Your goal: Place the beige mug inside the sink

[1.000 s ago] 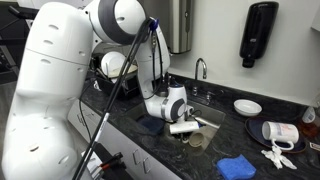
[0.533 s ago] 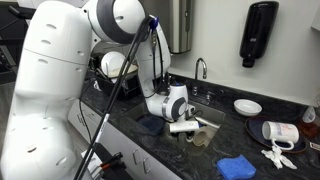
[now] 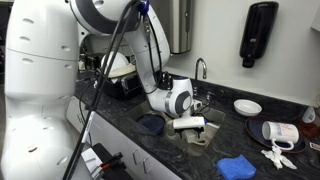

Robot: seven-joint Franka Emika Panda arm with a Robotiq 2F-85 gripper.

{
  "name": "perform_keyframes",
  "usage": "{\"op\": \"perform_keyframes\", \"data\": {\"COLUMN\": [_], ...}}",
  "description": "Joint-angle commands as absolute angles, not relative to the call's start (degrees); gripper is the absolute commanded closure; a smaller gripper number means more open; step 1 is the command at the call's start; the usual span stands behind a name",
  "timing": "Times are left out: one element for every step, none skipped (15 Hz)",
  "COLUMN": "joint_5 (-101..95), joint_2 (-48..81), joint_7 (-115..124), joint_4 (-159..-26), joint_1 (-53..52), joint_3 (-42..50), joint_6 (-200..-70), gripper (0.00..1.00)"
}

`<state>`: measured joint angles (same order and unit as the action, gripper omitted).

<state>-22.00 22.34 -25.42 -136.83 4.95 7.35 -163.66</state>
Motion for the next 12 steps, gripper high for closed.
{"op": "perform_keyframes", "data": {"joint_5": [-22.7, -21.7, -21.3, -20.6, -19.9, -18.9, -17.4, -16.3, -14.9, -13.8, -13.2, -12.7], "joint_2": [16.1, 14.5, 13.3, 11.7, 10.4, 8.7, 7.3, 5.6, 4.1, 2.5, 1.1, -0.4], "joint_7": [-26.8, -28.7, -29.8, -31.5, -32.8, -34.9, -37.3, -39.3, -41.5, -43.5, -44.7, -45.8], "joint_4": [-140.7, -141.8, -142.4, -143.2, -143.8, -144.5, -145.2, -145.8, -146.1, -146.4, -146.6, -146.5], "joint_1": [6.1, 7.2, 7.6, 8.2, 8.6, 9.2, 9.8, 9.9, 10.1, 10.1, 10.0, 10.0], "joint_3": [6.7, 5.7, 5.3, 4.8, 4.5, 4.0, 3.6, 3.8, 4.1, 4.6, 5.3, 6.0], "joint_6": [-160.6, -159.8, -159.0, -158.1, -157.0, -155.6, -154.8, -153.5, -152.5, -151.4, -150.1, -148.5], "gripper": [0.00, 0.00, 0.00, 0.00, 0.00, 0.00, 0.00, 0.00, 0.00, 0.00, 0.00, 0.00]}}
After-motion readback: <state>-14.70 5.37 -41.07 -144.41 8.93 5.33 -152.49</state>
